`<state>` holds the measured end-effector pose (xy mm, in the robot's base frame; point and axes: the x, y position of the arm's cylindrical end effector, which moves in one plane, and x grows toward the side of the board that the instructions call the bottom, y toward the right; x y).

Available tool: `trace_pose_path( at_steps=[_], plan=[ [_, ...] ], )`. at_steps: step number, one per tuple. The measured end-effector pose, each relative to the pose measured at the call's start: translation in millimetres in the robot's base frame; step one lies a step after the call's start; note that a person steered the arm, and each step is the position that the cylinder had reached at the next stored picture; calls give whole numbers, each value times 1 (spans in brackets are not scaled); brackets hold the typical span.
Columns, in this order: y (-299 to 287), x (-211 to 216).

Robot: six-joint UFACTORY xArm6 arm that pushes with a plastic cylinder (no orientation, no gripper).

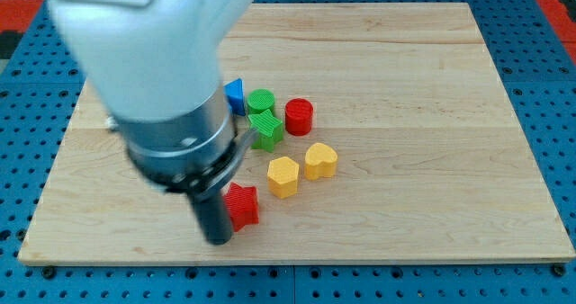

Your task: Push the red star into the green star

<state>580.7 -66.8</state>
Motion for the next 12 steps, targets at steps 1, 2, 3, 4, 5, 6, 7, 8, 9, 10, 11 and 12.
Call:
trace_pose_path(
  at_steps=[1,2,3,4,5,6,7,8,9,10,11,12],
  plan=[
    [32,-22],
    [46,-22],
    [66,-26],
    [80,-25],
    [60,0],
    [39,12],
    [51,-22],
    [57,-40],
    [57,-50],
    [66,-66],
    [36,-35],
    [13,-36]
  ],
)
